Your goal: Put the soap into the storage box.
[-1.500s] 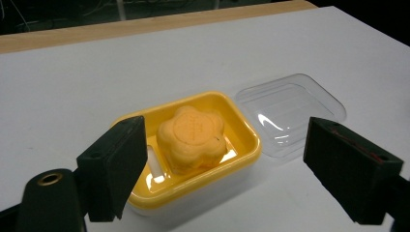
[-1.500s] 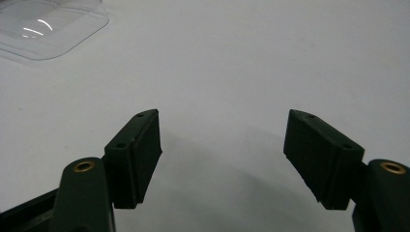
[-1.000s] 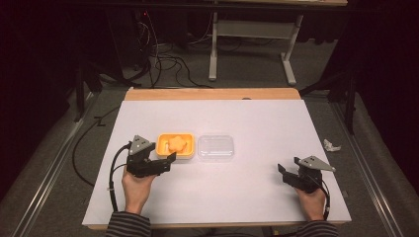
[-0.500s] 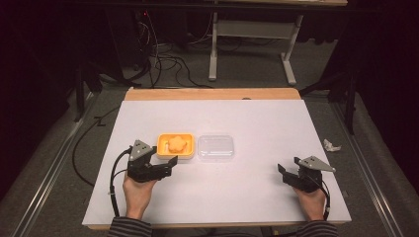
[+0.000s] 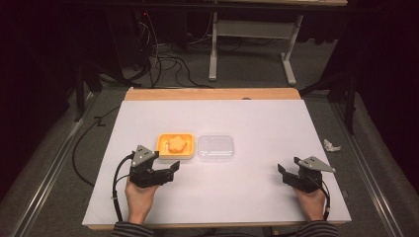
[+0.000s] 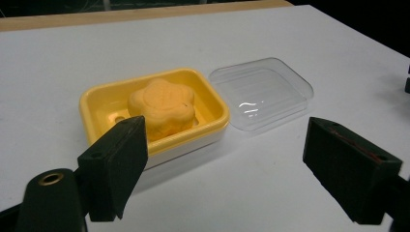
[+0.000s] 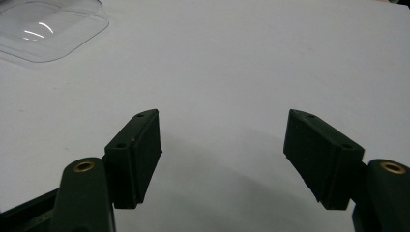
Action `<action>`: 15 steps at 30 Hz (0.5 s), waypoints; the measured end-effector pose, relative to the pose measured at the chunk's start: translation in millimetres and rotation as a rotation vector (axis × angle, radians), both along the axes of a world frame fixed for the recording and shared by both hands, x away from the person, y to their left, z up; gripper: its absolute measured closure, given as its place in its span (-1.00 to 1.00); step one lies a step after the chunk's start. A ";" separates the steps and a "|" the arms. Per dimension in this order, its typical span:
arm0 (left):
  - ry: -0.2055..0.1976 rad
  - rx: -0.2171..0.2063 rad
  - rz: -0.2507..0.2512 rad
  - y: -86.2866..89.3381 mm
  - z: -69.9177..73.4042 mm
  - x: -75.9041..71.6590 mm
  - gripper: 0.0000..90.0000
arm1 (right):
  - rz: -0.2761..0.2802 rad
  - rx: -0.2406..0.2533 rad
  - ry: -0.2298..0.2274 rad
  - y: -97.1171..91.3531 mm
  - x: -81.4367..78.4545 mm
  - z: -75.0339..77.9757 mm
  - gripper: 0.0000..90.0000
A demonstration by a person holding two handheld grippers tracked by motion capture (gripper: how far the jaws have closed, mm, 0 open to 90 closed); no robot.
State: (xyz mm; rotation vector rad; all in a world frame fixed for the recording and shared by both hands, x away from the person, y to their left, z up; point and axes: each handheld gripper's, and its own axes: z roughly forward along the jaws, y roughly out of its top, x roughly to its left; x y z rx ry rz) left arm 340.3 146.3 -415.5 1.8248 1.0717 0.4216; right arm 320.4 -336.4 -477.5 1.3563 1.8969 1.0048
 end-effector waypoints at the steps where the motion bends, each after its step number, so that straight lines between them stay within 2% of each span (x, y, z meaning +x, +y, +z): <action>1: 0.000 -0.003 -0.001 -0.7 -0.4 -0.3 -0.63 | -0.002 0.004 0.000 0.0 0.0 0.0 -0.34; 10: -0.007 -0.002 -0.013 -8.6 -4.6 -1.4 -0.63 | -0.001 0.005 0.000 0.0 -0.4 0.2 -0.34; 15: -0.010 -0.019 -0.025 -13.8 -6.1 -2.3 -0.62 | -0.002 -0.001 0.002 0.0 0.0 0.0 -0.33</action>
